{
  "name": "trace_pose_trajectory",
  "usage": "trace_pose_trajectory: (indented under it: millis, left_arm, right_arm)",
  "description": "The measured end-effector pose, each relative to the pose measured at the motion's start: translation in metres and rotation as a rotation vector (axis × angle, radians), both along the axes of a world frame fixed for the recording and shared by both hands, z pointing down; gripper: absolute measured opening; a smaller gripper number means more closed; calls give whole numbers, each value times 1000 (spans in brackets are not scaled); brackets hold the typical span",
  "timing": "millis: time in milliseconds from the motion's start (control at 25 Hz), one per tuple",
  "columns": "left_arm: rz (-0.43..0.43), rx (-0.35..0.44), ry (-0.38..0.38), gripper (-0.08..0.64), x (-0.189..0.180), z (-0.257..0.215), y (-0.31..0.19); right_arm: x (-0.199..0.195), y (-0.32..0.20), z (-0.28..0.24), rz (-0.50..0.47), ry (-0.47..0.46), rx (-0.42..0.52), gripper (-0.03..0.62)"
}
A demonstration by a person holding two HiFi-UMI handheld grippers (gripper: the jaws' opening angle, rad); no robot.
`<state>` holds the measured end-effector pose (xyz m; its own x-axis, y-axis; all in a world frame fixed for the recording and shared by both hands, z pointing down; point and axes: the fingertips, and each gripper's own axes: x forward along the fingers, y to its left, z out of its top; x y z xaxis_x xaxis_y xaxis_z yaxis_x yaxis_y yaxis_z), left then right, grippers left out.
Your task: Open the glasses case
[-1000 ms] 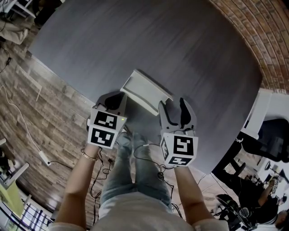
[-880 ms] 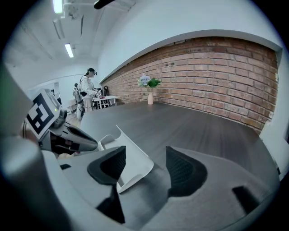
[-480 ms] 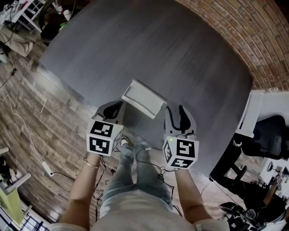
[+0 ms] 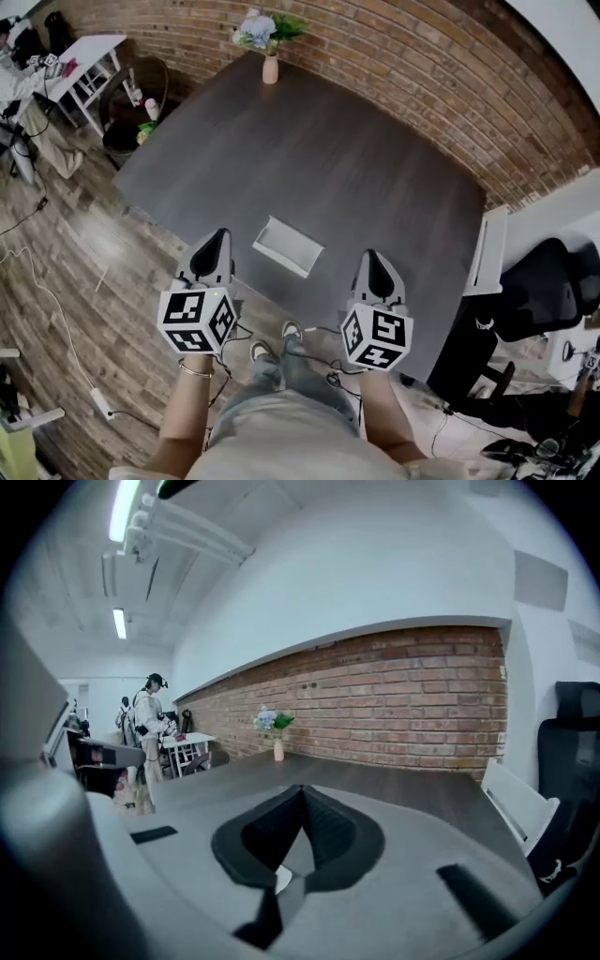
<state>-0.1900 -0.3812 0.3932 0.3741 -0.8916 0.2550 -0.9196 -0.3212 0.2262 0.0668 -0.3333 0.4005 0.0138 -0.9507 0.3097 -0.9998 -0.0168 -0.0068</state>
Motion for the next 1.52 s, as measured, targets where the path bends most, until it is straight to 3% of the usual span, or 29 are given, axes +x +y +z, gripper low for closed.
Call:
trace_pose_trajectory:
  millis: [120,240,520,800,1520]
  left_arm:
    - [-30,113,5,5,1,-41,8]
    - [-47,155,17,5,3,-59,16]
    - [-73,110,13,5,4,-47,29]
    - [-93,100,14,5,-7,-45,28]
    - [-55,88,20,5,12,-37,16]
  right_arm:
    - [14,11,-22,36,-21,25,3]
    - [27,21,-34,60,-40,29,3]
    - [42,31,-26,71,-53,7,3]
    - [28,26,-42,29,5,50,2]
    - [42,16,-49,36,-10,62,2]
